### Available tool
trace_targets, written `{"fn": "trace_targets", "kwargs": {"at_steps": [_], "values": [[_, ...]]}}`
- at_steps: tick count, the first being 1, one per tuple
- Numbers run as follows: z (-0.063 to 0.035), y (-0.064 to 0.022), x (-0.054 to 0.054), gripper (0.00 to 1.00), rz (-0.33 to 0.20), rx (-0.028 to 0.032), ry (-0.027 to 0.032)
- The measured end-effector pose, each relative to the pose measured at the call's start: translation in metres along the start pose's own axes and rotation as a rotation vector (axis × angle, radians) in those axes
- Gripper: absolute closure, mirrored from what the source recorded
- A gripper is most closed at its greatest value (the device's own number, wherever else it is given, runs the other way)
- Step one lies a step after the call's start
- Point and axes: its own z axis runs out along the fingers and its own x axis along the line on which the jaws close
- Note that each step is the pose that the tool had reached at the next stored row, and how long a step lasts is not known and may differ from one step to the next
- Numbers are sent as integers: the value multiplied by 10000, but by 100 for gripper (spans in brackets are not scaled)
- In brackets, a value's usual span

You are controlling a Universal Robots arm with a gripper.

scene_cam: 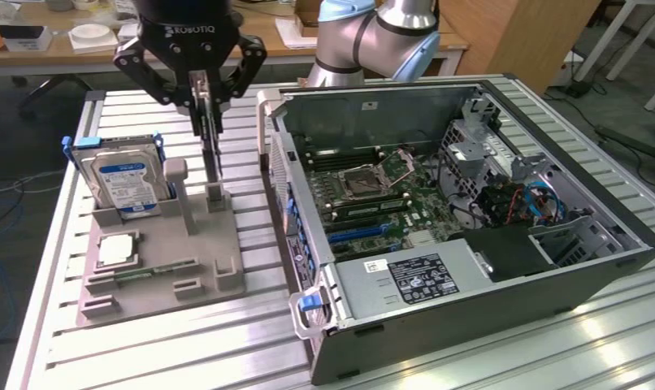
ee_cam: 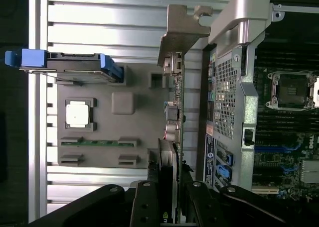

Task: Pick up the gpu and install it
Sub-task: 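Pick up the gpu and move the gpu toward the slot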

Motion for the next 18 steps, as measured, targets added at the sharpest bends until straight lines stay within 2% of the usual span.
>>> {"fn": "trace_targets", "kwargs": {"at_steps": [18], "values": [[2, -2, -105, 73, 1, 0, -1]]}}
